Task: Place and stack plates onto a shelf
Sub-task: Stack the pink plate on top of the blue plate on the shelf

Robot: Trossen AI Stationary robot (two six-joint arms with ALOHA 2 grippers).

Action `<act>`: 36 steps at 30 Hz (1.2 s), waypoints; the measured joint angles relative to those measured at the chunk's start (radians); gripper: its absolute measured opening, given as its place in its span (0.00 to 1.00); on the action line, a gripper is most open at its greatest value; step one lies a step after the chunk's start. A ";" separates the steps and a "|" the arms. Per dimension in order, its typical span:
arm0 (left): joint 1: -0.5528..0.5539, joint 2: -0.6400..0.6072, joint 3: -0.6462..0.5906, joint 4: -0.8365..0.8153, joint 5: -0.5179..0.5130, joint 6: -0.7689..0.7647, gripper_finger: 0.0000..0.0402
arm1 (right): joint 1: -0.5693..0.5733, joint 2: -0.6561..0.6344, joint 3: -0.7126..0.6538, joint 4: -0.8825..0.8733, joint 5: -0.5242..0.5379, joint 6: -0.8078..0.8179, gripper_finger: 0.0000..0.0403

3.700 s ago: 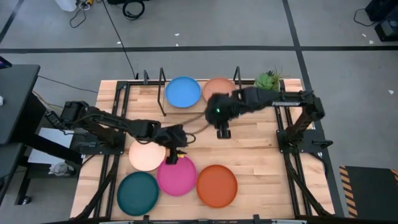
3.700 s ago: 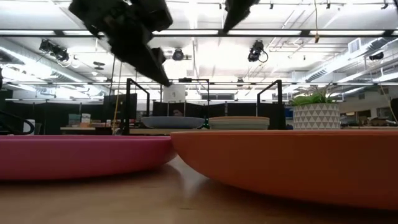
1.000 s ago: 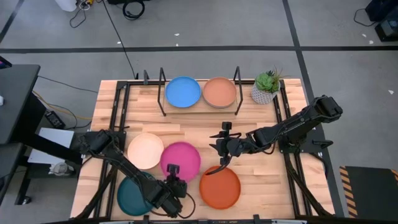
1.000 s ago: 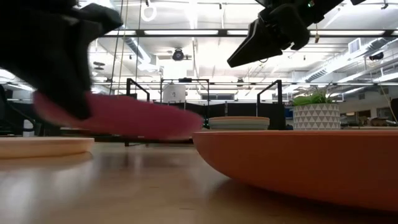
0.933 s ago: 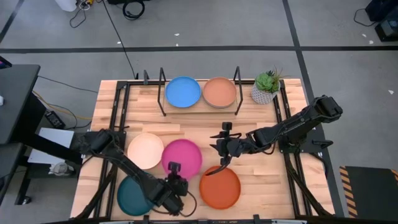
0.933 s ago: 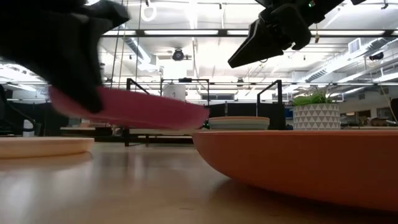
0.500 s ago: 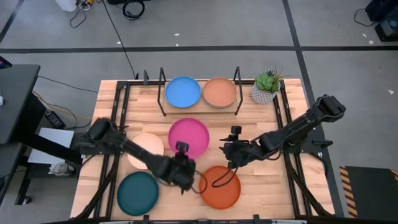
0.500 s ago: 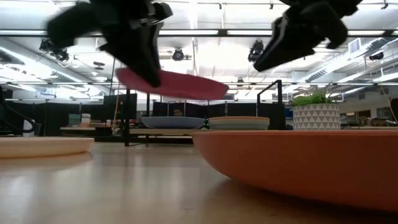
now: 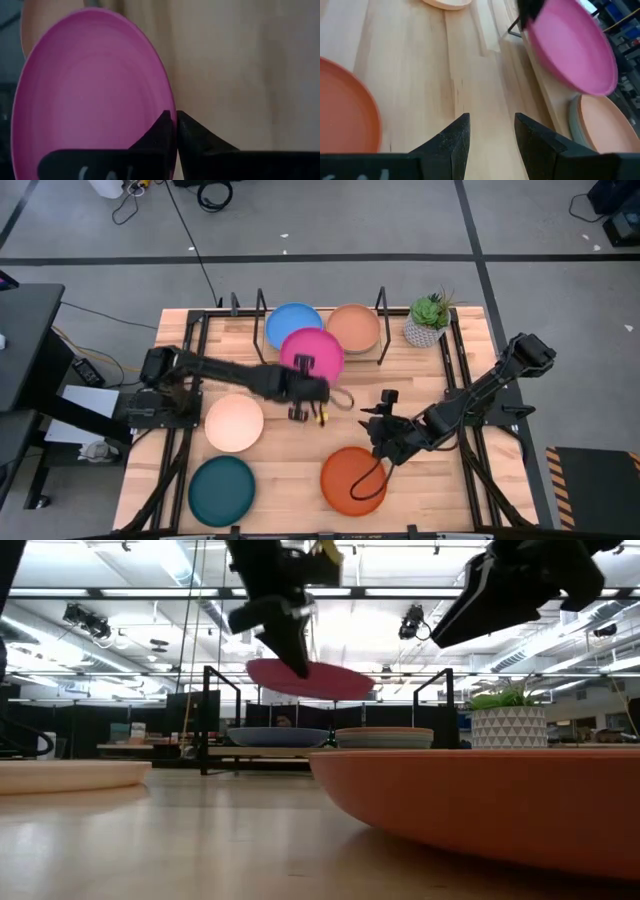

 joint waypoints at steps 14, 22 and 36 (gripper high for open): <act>0.319 -0.006 0.000 0.114 0.129 -0.024 0.06 | 0.026 0.000 0.000 -0.085 0.026 0.124 0.40; 0.377 0.014 0.000 0.112 0.136 -0.121 0.06 | 0.043 0.000 0.000 -0.079 0.026 0.147 0.40; 0.419 0.044 0.000 0.091 0.191 -0.156 0.07 | 0.050 -0.001 0.000 -0.065 0.028 0.144 0.40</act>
